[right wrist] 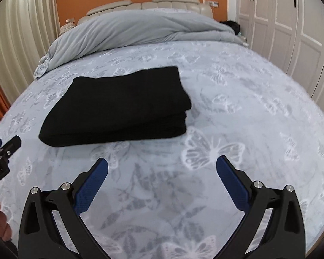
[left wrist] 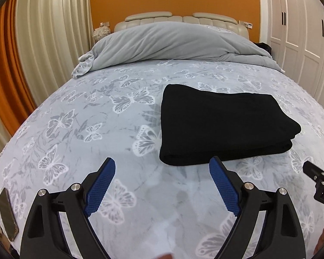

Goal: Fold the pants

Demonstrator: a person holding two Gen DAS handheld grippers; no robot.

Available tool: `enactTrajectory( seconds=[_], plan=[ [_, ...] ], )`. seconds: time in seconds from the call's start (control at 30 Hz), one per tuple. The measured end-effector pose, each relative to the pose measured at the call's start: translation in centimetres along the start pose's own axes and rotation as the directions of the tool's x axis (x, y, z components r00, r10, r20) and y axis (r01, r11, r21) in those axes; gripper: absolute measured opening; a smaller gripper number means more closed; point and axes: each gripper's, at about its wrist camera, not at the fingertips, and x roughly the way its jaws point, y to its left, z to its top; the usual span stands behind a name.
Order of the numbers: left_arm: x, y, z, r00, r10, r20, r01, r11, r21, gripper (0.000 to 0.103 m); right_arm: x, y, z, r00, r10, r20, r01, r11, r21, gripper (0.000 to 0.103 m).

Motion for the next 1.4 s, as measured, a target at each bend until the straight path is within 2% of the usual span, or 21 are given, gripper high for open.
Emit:
enactTrajectory(
  seconds=[0.23, 1.4],
  plan=[
    [-0.5, -1.0, -0.8, 1.000, 0.001, 0.005, -0.001, 0.999, 0.038, 0.086, -0.9, 0.4, -0.4, 1.000, -0.005, 0.017, 0.006, 1.000, -0.014, 0.098],
    [-0.3, -1.3, -1.6, 1.000, 0.014, -0.013, -0.013, 0.999, 0.034, 0.086, -1.8, 2.7, -0.9, 0.999, 0.027, 0.027, -0.026, 0.999, -0.043, 0.098]
  ],
)
